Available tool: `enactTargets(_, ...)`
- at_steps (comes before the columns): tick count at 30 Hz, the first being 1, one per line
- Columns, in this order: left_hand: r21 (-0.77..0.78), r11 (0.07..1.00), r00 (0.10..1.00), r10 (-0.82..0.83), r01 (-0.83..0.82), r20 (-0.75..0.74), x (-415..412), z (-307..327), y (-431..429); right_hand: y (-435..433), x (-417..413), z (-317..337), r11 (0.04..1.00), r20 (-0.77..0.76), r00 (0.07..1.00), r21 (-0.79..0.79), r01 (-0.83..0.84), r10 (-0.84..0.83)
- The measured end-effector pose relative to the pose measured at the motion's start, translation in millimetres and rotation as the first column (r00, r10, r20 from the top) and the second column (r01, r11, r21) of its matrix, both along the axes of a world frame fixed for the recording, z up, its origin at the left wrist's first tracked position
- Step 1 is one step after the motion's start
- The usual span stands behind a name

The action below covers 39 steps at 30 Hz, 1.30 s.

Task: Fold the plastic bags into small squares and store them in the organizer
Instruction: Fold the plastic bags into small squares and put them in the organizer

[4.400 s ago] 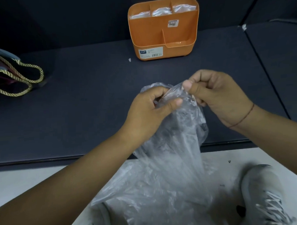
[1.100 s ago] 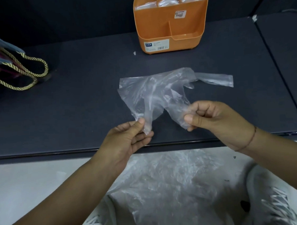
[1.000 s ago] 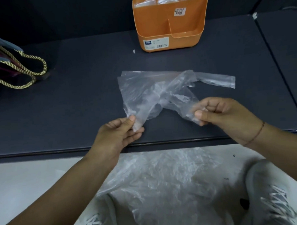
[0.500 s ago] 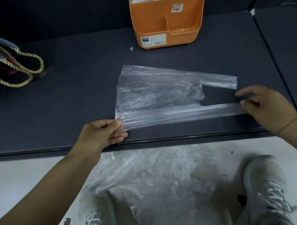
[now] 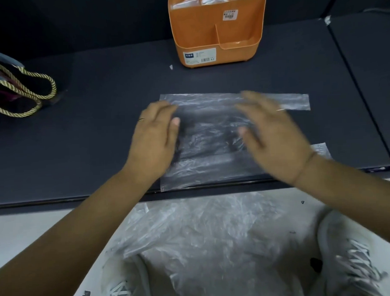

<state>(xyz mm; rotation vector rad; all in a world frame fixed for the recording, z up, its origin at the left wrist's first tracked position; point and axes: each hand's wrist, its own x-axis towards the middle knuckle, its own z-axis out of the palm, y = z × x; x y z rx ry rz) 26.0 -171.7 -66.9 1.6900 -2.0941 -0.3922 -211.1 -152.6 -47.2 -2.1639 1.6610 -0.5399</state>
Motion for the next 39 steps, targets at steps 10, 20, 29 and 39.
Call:
enactTargets(10, 0.278, 0.956, 0.938, -0.011, -0.091, 0.346, -14.9, -37.9, -26.1, -40.5, 15.6, -44.0, 0.954, -0.418, 0.908, 0.285, 0.094, 0.036)
enactTargets(20, 0.195, 0.98, 0.92, -0.039, -0.042, 0.391, -22.1, -37.5, -24.0, -34.7, 57.3, -30.6, 0.984, -0.289, 0.945, 0.14, -0.114, 0.151)
enactTargets(29, 0.237, 0.967, 0.906, -0.02, -0.089, 0.423, -13.5, -43.4, -29.1, -48.1, 35.7, -55.3, 0.978, -0.412, 0.907, 0.209, 0.006, 0.083)
enactTargets(39, 0.156, 0.987, 0.924, -0.088, 0.031, 0.373, -17.8, -37.9, -2.7, -23.9, 12.2, -43.1, 0.998, -0.383, 0.924, 0.043, 0.035, -0.016)
